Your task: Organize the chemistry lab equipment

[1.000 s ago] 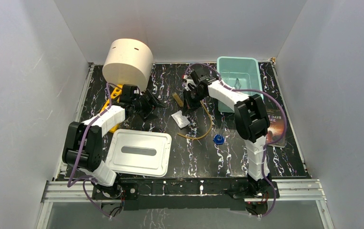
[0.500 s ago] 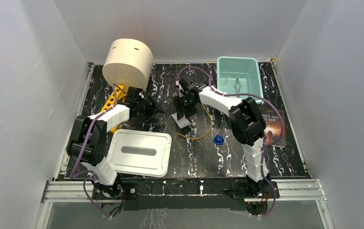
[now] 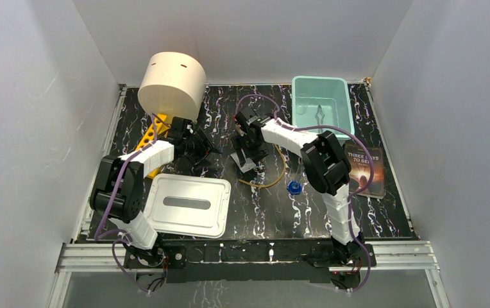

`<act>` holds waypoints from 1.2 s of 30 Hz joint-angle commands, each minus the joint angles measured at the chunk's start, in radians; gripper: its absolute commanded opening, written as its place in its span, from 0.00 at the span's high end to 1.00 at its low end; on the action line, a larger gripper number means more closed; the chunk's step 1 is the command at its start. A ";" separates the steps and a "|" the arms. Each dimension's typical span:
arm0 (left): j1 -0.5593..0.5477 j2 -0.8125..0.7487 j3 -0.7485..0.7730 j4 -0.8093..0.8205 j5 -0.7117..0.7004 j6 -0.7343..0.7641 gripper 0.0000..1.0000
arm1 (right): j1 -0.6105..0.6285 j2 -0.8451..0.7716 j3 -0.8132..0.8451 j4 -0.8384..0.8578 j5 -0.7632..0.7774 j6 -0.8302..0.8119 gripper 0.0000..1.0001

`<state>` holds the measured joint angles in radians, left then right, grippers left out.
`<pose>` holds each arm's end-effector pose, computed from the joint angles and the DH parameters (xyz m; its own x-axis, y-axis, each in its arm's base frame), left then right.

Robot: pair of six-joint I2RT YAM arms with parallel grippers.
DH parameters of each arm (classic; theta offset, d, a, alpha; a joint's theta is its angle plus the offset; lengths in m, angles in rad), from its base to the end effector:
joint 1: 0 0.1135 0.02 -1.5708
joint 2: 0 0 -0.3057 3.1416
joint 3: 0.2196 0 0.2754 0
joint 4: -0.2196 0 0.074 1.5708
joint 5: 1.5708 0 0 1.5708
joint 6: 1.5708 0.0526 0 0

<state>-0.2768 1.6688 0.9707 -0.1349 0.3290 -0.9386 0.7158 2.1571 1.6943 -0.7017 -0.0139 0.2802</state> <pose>0.3586 -0.1196 0.1993 -0.7979 -0.5670 -0.2046 -0.2978 0.6660 -0.6839 0.3817 0.3329 0.1855 -0.8487 -0.3716 -0.3763 -0.4429 0.8883 0.1216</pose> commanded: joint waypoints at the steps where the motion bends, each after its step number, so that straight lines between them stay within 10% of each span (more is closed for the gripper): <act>1: 0.000 -0.014 0.031 -0.007 0.012 0.014 0.37 | 0.012 0.020 0.026 -0.026 0.008 -0.004 0.26; 36: 0.000 -0.016 0.025 -0.010 0.025 0.035 0.36 | 0.033 0.022 0.032 -0.096 0.052 0.005 0.32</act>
<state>-0.2768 1.6688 0.9833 -0.1352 0.3370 -0.9161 0.7483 2.1738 1.7420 -0.7891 0.0120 0.2684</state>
